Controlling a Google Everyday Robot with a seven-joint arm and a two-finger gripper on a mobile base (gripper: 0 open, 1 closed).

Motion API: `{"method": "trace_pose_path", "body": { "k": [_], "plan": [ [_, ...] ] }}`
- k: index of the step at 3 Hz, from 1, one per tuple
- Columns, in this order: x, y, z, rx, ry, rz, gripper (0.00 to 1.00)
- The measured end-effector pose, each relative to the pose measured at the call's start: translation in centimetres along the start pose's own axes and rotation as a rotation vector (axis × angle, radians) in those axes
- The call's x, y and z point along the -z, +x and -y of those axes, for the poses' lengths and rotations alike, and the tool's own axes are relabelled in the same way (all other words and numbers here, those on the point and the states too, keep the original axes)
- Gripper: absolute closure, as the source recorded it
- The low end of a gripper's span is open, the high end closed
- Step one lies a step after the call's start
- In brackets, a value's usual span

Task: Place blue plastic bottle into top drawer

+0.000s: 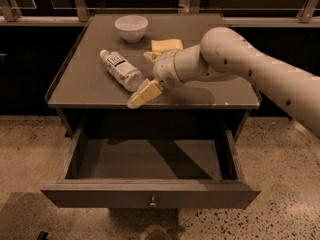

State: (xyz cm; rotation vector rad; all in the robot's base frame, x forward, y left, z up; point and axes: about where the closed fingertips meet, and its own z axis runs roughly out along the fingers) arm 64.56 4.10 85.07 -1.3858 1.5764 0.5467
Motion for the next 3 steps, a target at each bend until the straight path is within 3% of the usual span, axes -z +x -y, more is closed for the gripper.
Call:
{"method": "trace_pose_path", "body": {
  "k": [1,3],
  "plan": [
    [-2.0,-0.5,0.6,-0.002,-0.022,0.014,0.0],
    [-6.0,-4.4,1.7,0.038,-0.096,0.015,0.0]
  ]
}}
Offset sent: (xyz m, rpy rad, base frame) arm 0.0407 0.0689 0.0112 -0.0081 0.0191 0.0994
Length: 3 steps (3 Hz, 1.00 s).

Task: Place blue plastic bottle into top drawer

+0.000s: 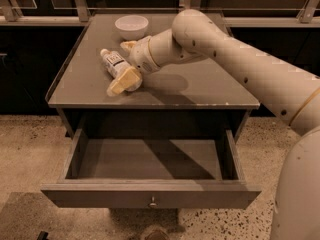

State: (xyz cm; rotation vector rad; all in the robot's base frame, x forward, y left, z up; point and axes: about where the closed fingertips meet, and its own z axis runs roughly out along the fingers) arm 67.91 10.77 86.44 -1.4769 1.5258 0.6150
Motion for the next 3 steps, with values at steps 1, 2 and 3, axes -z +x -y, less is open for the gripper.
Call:
{"method": "trace_pose_path", "body": {
  "k": [1,2,3],
  "plan": [
    [-0.01,0.0,0.0,0.0,0.0,0.0,0.0],
    [-0.21,-0.08,-0.02,0.008,0.0,-0.014,0.0],
    [0.09,-0.43,0.64,0.02,0.02,-0.046,0.0]
  ]
}}
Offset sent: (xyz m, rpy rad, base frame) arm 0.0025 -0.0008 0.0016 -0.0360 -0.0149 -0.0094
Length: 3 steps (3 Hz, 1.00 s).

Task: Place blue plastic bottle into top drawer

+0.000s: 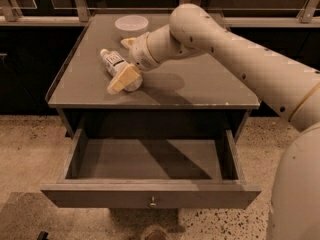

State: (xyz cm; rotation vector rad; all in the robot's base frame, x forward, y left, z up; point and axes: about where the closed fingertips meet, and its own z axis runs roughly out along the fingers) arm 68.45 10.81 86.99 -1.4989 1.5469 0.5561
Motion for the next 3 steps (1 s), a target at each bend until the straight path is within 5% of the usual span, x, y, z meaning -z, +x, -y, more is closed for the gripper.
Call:
{"method": "trace_pose_path", "body": {
  "k": [3],
  "plan": [
    [-0.52,0.66,0.34,-0.006,-0.009,-0.069,0.0]
  ]
}}
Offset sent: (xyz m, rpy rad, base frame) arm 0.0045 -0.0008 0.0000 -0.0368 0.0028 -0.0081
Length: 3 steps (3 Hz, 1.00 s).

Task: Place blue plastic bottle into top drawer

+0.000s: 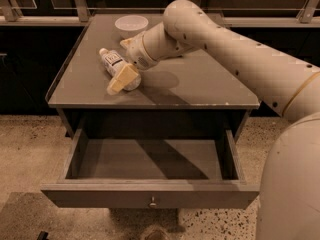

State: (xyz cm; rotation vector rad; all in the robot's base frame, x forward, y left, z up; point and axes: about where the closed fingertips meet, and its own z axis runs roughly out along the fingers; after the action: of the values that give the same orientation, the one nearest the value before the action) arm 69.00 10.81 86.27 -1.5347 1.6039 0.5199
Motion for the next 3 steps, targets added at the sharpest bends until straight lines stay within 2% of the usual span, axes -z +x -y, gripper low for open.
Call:
{"method": "trace_pose_path", "body": {
  "k": [1,2,3],
  "plan": [
    [-0.53,1.55,-0.1,-0.034,-0.019,-0.044,0.0],
    [-0.38,1.33,-0.03,-0.034,-0.019,-0.044,0.0],
    [-0.38,1.33,-0.03,-0.034,-0.019,-0.044,0.19]
  ]
}}
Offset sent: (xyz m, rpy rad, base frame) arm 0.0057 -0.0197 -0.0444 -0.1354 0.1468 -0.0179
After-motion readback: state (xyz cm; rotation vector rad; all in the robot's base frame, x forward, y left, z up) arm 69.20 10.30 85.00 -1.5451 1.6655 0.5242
